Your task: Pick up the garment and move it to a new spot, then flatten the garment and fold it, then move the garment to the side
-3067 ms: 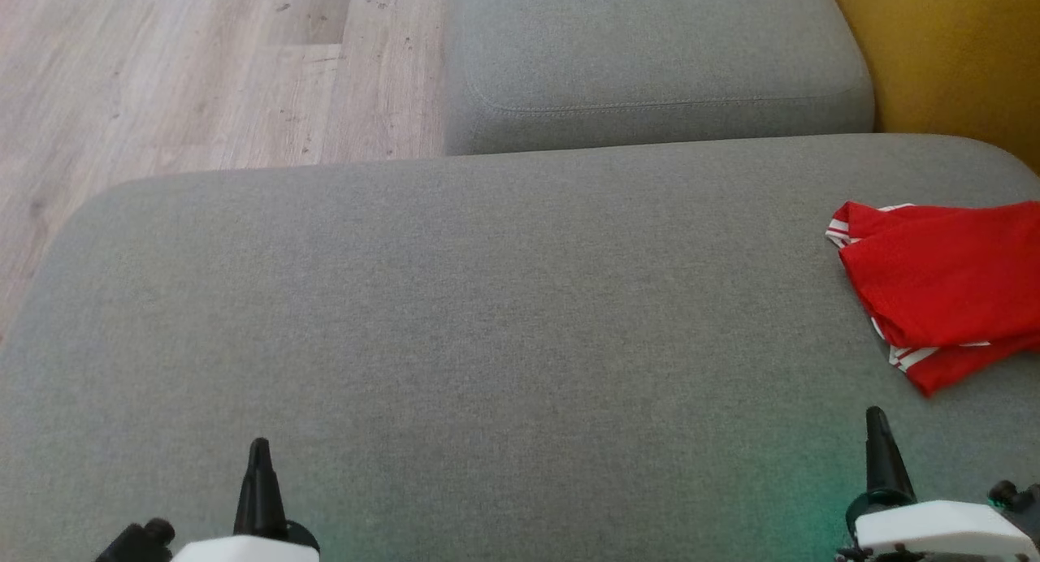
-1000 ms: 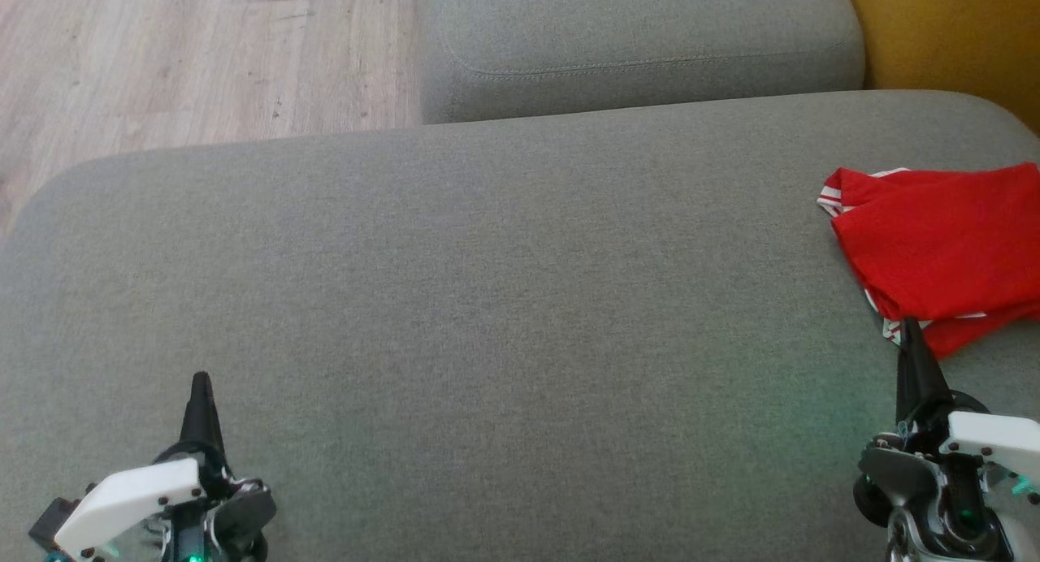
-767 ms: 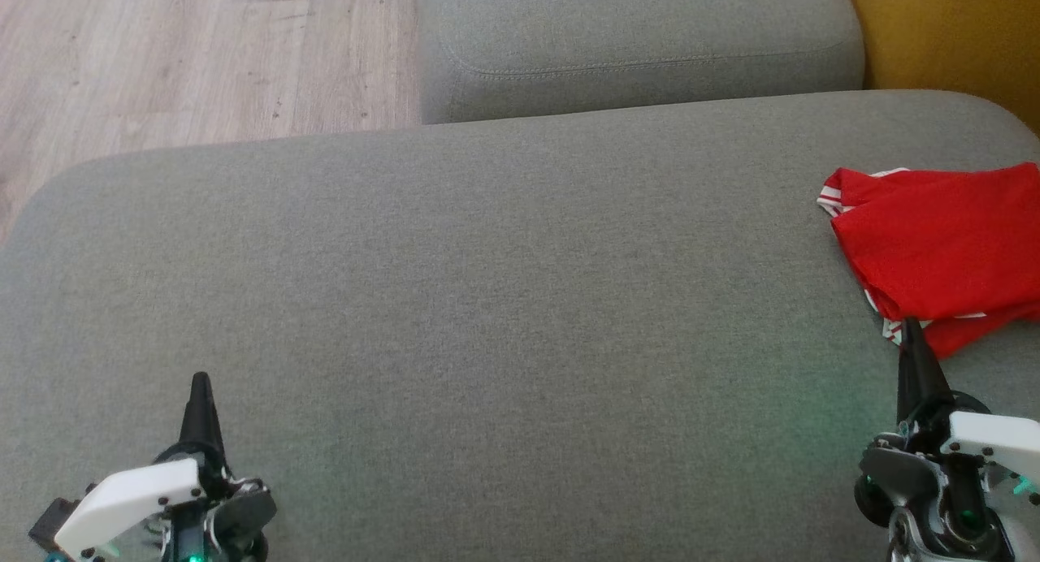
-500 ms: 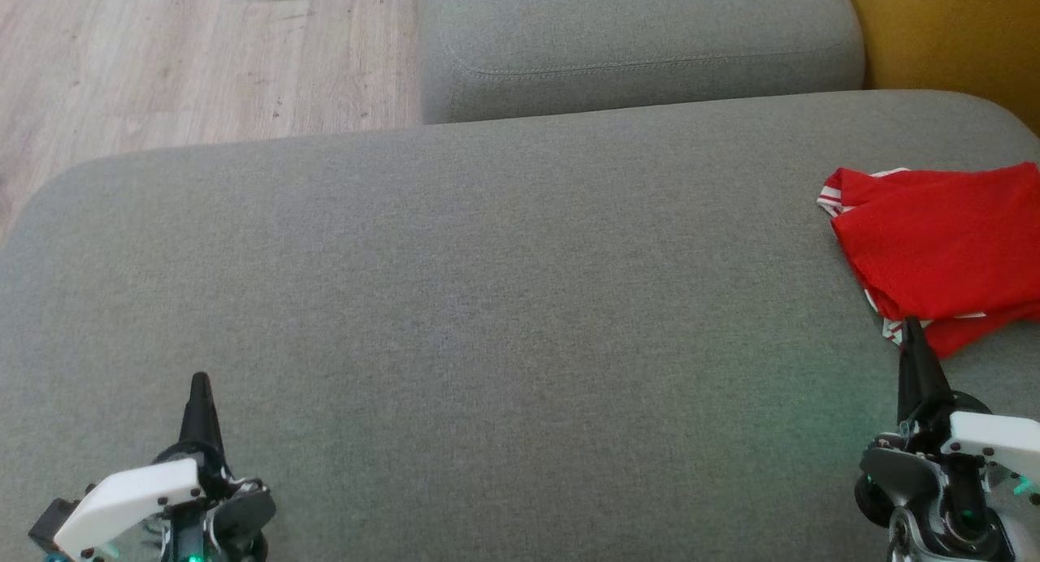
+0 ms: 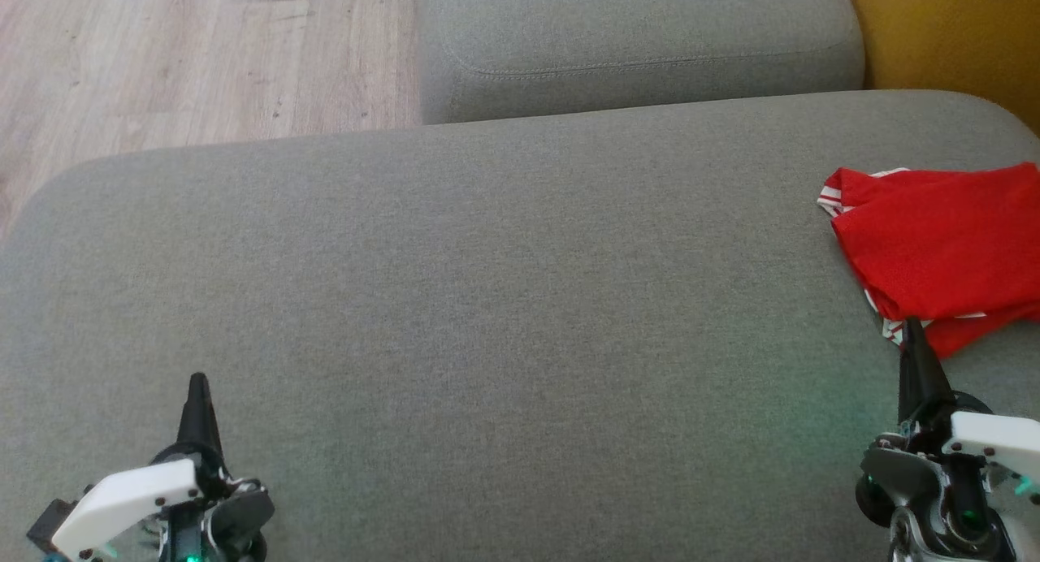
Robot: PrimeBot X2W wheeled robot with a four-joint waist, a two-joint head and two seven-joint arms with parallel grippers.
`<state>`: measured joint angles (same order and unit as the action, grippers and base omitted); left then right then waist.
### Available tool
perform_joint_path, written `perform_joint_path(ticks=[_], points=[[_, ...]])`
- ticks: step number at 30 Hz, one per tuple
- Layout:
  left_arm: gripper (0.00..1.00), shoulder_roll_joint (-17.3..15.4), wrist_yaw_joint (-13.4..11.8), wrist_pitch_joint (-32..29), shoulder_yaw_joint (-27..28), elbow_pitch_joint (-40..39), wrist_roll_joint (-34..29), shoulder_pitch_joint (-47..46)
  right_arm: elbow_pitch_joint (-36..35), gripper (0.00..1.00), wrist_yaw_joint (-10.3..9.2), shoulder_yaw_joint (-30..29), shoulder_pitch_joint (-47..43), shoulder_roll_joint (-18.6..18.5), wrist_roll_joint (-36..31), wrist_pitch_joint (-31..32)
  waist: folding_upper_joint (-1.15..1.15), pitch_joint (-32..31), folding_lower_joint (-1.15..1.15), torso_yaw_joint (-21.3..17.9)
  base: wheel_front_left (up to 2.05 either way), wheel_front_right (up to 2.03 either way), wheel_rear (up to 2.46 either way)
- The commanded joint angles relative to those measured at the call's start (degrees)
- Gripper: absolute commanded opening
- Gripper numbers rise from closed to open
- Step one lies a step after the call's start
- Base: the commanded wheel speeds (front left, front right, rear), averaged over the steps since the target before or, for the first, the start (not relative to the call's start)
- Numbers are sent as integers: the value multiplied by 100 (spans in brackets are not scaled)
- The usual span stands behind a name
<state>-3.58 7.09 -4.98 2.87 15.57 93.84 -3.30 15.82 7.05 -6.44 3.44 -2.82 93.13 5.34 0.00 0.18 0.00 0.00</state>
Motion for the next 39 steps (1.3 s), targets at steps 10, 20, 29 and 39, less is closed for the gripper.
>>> perform_joint_path(ticks=[10, 20, 29, 39], points=[[0, -34, 40, -36, 223, -159, -49, -276, -184, 0, 44, 81, 266, -72, -23, 43, 0, 0, 0, 0, 0, 0, 0], [0, -22, 40, -49, 238, -158, -63, -277, -183, 0, 44, 70, 267, -64, -32, 52, 0, 0, 0, 0, 0, 0, 0], [0, -11, 40, -62, 254, -158, -76, -279, -183, 0, 44, 59, 268, -56, -41, 61, 0, 0, 0, 0, 0, 0, 0], [0, -1, 40, -73, 269, -157, -88, -280, -182, 0, 44, 49, 269, -50, -49, 68, 0, 0, 0, 0, 0, 0, 0]])
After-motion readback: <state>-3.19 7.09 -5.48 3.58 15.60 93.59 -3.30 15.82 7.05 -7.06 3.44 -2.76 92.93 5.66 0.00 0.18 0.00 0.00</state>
